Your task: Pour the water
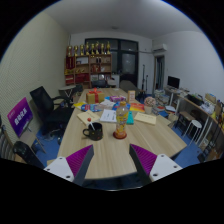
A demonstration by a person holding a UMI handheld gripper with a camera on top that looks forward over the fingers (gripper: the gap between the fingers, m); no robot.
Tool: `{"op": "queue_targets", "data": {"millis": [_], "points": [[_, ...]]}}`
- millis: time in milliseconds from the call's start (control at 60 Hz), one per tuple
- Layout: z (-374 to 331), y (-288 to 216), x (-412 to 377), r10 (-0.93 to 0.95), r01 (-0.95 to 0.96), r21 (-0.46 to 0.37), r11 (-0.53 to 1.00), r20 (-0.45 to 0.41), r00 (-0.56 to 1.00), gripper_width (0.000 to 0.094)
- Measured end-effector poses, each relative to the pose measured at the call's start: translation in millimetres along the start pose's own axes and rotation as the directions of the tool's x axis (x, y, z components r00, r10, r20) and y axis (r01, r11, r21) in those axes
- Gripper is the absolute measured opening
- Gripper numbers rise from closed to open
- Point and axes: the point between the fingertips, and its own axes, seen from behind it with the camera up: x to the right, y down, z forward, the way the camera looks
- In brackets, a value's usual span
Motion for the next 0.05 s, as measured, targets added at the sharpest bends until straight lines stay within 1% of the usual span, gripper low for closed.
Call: {"op": "queue_targets", "data": {"millis": [50], "points": [[-28.9, 4.8, -8.2, 0.009, -0.009, -0.009, 1.000, -0.001, 1.000, 0.0814]]}}
